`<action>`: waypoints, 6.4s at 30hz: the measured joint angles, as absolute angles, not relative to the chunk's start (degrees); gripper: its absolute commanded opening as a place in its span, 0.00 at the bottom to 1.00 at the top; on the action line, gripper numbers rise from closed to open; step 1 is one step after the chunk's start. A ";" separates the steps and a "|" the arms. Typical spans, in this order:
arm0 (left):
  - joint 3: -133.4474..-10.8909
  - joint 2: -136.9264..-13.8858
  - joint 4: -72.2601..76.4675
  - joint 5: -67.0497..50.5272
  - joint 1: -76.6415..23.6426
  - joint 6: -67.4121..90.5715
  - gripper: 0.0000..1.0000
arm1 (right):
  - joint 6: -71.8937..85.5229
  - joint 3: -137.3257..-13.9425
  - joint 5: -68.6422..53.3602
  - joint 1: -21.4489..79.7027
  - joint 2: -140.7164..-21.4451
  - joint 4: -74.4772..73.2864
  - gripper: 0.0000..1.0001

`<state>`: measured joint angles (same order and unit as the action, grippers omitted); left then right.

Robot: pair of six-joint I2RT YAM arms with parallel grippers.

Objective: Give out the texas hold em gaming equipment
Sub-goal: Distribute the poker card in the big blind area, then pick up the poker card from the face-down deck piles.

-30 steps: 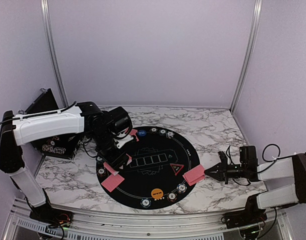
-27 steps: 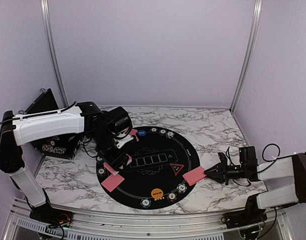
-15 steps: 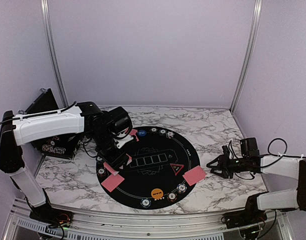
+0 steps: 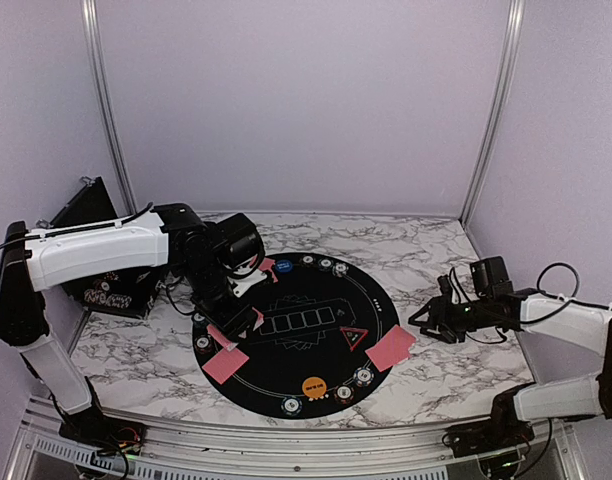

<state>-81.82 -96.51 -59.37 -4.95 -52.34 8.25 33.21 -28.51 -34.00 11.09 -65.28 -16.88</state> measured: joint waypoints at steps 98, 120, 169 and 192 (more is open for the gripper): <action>-81.80 -95.81 -59.42 -4.47 -52.29 8.10 0.58 | 61.43 -68.88 -49.60 51.77 -117.25 27.33 0.65; -81.80 -95.81 -59.37 -4.43 -52.29 8.10 0.58 | 59.48 -67.96 -48.31 49.80 -115.28 25.19 0.63; -81.80 -95.81 -59.40 -4.49 -52.29 8.08 0.58 | 66.02 -61.52 -48.38 48.77 -108.92 31.33 0.24; -81.80 -95.81 -59.42 -4.49 -52.29 8.08 0.58 | 68.55 -60.82 -49.47 48.80 -108.92 34.72 0.01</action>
